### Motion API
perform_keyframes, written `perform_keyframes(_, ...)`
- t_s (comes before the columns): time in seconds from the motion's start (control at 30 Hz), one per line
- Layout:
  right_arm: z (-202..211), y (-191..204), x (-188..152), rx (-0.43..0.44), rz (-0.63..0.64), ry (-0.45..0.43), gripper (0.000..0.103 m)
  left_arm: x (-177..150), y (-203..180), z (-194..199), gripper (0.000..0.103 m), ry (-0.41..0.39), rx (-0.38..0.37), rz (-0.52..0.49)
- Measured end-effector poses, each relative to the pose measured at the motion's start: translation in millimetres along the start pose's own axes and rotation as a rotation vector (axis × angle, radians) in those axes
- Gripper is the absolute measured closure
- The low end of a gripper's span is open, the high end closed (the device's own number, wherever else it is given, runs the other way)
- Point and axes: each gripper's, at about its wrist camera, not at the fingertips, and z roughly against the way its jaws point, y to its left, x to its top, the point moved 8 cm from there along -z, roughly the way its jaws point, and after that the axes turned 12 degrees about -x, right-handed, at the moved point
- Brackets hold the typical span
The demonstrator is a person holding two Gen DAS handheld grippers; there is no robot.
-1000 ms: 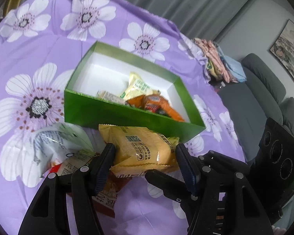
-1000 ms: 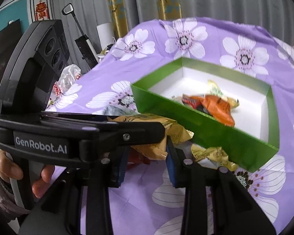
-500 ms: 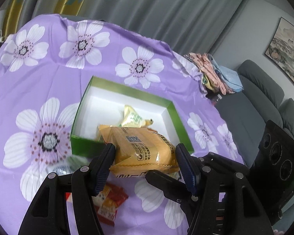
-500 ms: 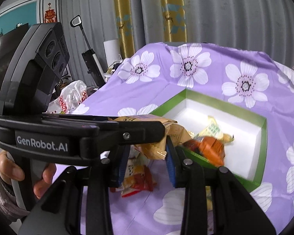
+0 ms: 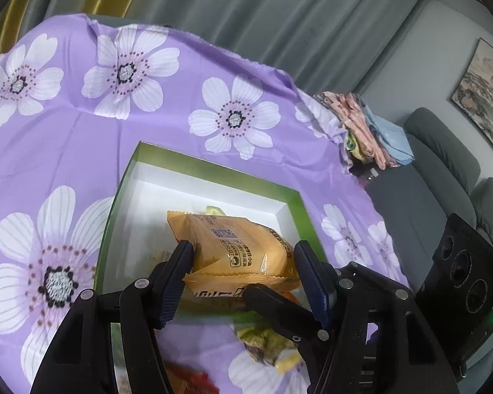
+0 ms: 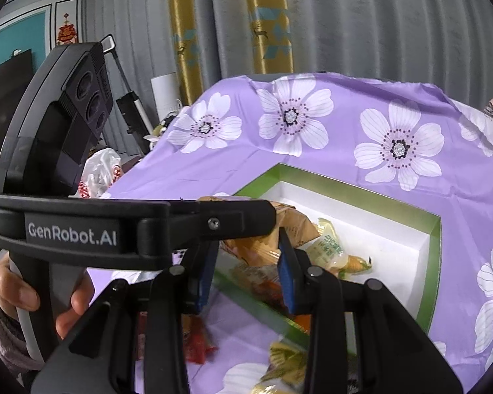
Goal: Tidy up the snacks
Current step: 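Grasp the yellow bag with the right gripper and lift it toward the box, then lower the yellow bag into the green box and open the right gripper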
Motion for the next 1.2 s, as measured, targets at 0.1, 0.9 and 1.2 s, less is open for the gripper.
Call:
perform_keyframes(0.1, -14.4, -6.4, -2.8, -0.007, -0.007, 0.031, 0.068, 1.8, 8.6, -12.2, 0.039, 0.016, 0.011, 0.014)
perform_keyframes(0.9, 33.2, -24.3, -3.2, -0.232, -0.013, -0.035, 0.02, -5.6, 30.2, 22.4, 0.011, -0.045, 0.167, 0.034)
perform_keyframes(1.2, 69.5, -21.5, 3.3, -0.241, -0.018, -0.085, 0.009, -15.8, 13.8, 49.9, 0.007, -0.07, 0.179, 0.017)
